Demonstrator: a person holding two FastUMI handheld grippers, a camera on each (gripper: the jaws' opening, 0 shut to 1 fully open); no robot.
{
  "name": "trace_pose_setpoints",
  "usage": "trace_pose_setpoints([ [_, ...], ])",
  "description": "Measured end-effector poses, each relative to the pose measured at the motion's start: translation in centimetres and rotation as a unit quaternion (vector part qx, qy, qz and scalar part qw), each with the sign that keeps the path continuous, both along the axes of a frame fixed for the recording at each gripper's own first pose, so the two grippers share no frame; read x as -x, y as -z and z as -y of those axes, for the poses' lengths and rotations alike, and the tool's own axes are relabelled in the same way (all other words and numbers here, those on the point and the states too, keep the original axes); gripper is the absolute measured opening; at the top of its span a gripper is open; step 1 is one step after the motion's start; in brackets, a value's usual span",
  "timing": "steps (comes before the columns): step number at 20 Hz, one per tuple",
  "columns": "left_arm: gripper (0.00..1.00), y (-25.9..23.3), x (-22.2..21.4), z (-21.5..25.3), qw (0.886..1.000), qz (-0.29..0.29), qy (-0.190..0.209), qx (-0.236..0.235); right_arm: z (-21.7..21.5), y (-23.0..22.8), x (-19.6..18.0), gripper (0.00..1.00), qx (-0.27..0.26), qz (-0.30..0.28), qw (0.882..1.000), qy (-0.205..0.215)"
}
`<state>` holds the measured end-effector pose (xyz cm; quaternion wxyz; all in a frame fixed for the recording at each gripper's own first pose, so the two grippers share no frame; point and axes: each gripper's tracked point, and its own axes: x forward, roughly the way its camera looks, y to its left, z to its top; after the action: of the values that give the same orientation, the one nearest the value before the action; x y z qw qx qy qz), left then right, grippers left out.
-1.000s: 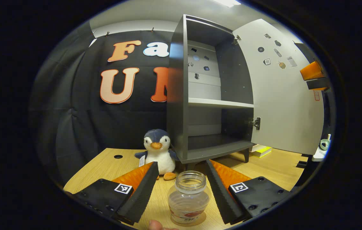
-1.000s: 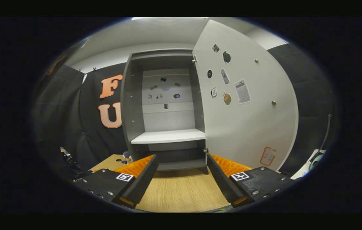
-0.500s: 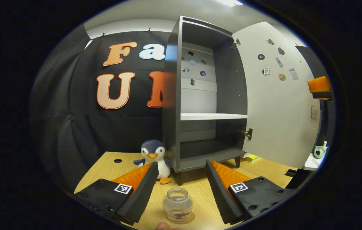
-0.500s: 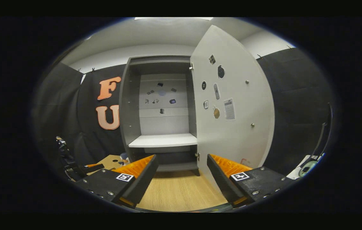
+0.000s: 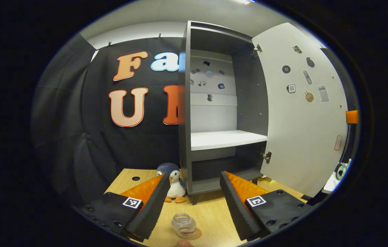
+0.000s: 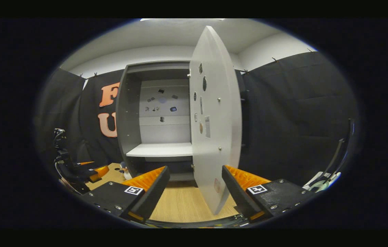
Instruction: Open the cabinet door with the right hand, grasp the bottle in the cabinet with the left hand and place it on the coaster, then close the cabinet door with the right hand.
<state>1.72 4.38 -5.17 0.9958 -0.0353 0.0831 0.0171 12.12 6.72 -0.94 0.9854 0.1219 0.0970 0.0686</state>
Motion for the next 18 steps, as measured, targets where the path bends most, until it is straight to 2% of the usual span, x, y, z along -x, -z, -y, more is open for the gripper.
trace_pose_setpoints([
  [2, 0.95, -1.3, -0.2, -0.2, 1.0, 0.001, -0.015, 0.011, -0.4, -0.2, 0.4, 0.93, -0.015, -0.002, 1.0, -0.021],
  [3, 0.95, -1.9, -0.2, -0.4, 1.0, 0.004, -0.024, 0.013, -0.1, -0.2, 0.4, 0.96, -0.017, -0.001, 1.0, -0.021],
  [7, 0.95, -5.0, -0.5, -0.4, 0.999, 0.027, -0.043, 0.015, 1.8, -0.5, 0.0, 0.94, -0.011, -0.004, 1.0, 0.007],
  [11, 0.95, -6.6, -0.7, 0.3, 0.999, 0.027, -0.038, 0.003, 3.4, -0.6, -0.6, 0.97, -0.022, -0.011, 0.998, 0.05],
  [13, 0.95, -7.5, -0.7, 0.6, 0.999, 0.027, -0.031, -0.007, 3.9, -0.9, -0.9, 0.94, -0.024, -0.005, 0.998, 0.06],
  [14, 0.95, -8.0, -0.6, 0.6, 0.999, 0.028, -0.029, -0.014, 4.2, -0.9, -1.2, 0.98, -0.02, -0.004, 0.998, 0.065],
  [16, 0.96, -8.8, -0.4, 0.5, 0.999, 0.033, -0.028, -0.025, 5.3, -0.9, -1.5, 0.97, -0.002, -0.002, 0.997, 0.077],
  [18, 0.95, -9.7, -0.3, 0.6, 0.998, 0.041, -0.025, -0.026, 6.1, -0.6, -1.4, 0.93, 0.004, -0.001, 0.997, 0.074],
])
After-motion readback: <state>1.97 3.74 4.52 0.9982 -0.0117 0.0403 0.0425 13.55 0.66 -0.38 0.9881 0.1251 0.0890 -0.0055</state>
